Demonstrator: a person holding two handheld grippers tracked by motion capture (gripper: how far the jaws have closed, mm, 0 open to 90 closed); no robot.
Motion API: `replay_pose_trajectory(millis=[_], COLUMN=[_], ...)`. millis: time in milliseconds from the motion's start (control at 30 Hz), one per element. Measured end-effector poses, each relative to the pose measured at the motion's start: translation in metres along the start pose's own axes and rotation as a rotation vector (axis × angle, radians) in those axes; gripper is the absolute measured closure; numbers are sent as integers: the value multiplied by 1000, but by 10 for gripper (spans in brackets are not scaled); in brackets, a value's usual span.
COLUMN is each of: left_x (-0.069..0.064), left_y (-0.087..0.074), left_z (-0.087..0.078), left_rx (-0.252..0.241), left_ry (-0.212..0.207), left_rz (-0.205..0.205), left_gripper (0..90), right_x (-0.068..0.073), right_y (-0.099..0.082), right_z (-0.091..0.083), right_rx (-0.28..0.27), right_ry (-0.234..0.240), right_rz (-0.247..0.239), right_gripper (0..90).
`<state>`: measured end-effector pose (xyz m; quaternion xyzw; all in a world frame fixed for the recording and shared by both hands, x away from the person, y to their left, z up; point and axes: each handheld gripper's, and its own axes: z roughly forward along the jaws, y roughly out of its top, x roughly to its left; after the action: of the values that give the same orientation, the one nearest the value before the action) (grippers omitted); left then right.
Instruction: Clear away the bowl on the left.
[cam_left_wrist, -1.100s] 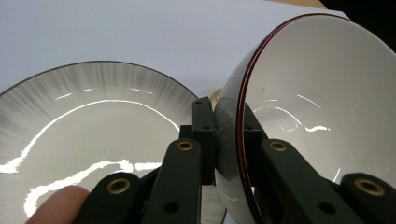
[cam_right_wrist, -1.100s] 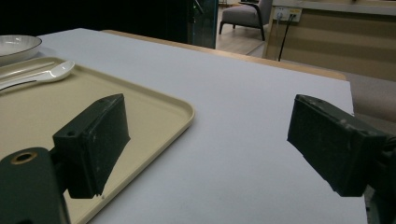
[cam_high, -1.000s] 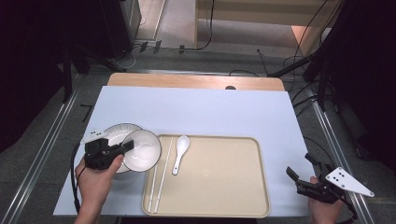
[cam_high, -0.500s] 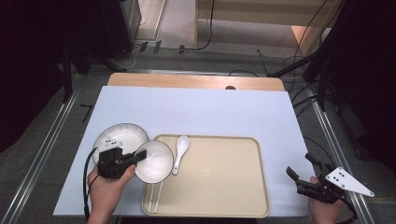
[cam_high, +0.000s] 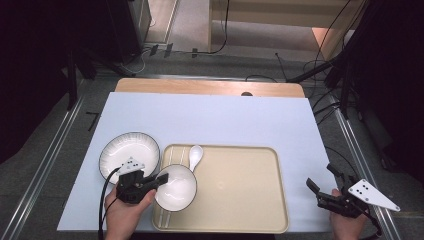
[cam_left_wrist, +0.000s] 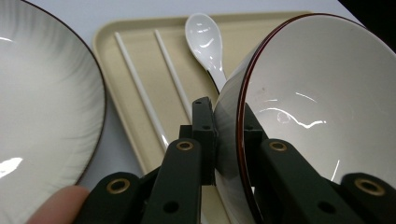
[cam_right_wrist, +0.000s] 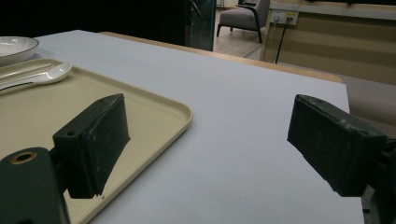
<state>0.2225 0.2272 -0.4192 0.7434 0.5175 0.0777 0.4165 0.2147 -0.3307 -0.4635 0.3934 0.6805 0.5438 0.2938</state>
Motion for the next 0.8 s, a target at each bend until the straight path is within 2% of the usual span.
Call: replay_pose_trajectory(millis=[467,800], left_x=[-19,-25], left_y=[-12,-18], left_z=[15,20], left_rx=[67,110], left_ry=[-43,-65], left_rz=[46,64], left_gripper=[828,827], right_x=[0,0], right_y=[0,0], right_z=[0,0], right_rx=[-6,-4], right_ry=[6,4], right_rz=[-2,-4], right_gripper=[131,131])
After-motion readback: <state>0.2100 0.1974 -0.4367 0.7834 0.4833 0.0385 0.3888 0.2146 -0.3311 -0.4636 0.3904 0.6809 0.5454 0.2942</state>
